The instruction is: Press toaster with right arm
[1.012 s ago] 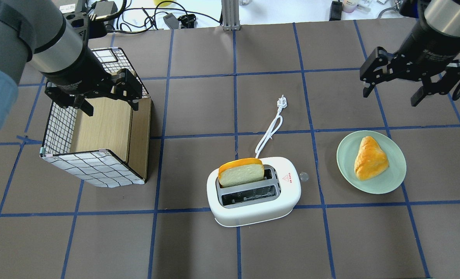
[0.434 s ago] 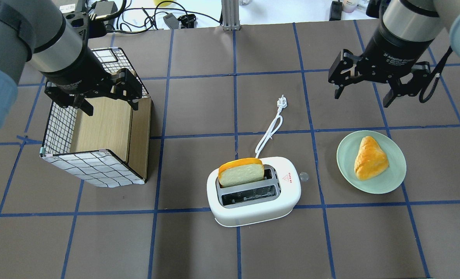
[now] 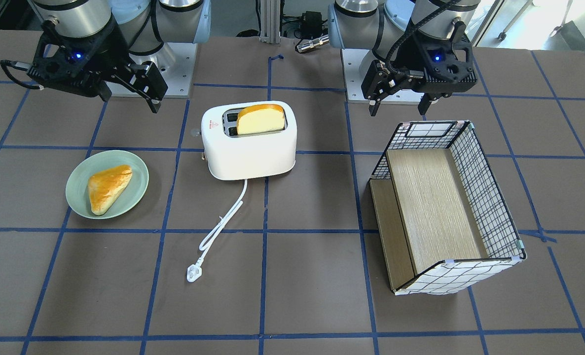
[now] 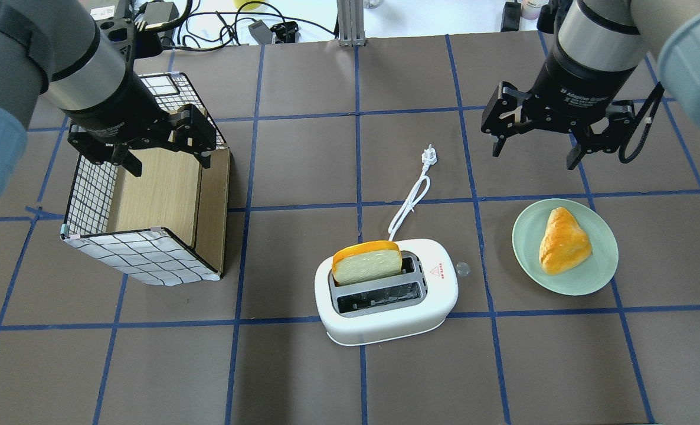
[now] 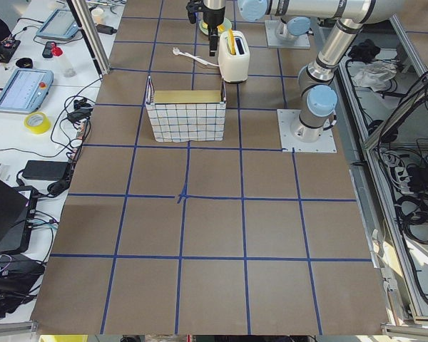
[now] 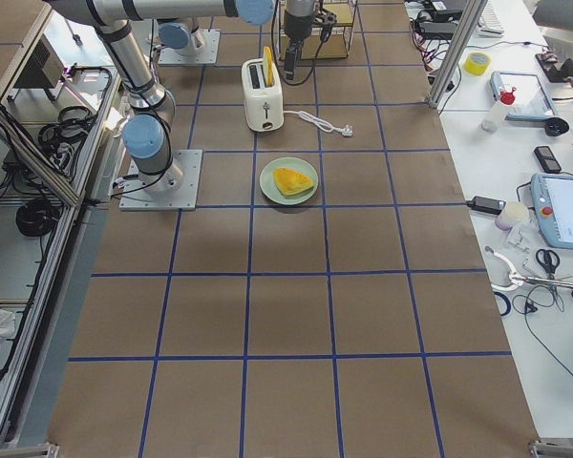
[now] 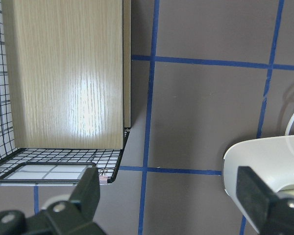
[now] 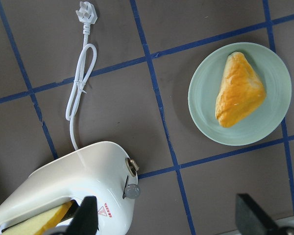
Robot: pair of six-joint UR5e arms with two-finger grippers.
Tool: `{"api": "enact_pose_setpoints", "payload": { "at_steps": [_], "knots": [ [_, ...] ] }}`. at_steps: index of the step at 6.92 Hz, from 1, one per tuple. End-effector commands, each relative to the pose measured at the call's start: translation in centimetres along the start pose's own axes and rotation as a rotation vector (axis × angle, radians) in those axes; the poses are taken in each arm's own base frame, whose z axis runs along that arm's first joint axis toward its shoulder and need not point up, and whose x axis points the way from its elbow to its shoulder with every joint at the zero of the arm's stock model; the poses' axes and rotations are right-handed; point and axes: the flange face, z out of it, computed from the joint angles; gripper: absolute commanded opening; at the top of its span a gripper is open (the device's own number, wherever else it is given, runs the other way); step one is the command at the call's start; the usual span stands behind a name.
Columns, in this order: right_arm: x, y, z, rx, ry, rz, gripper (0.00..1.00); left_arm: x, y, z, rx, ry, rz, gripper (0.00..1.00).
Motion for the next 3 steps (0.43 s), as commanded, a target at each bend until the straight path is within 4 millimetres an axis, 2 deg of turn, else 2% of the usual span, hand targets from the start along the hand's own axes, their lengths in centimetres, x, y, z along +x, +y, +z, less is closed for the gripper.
{"api": "enact_pose_setpoints", "payload": {
  "at_steps": [1,3],
  "knots": [
    [0.00,0.13,0.10,0.001,0.012,0.000,1.00,0.00,0.01,0.04,-0.001,0.000,0.000,1.00],
    [0.00,0.18,0.04,0.002,0.010,-0.005,1.00,0.00,0.01,0.04,-0.001,0.000,0.000,1.00]
  ]
}}
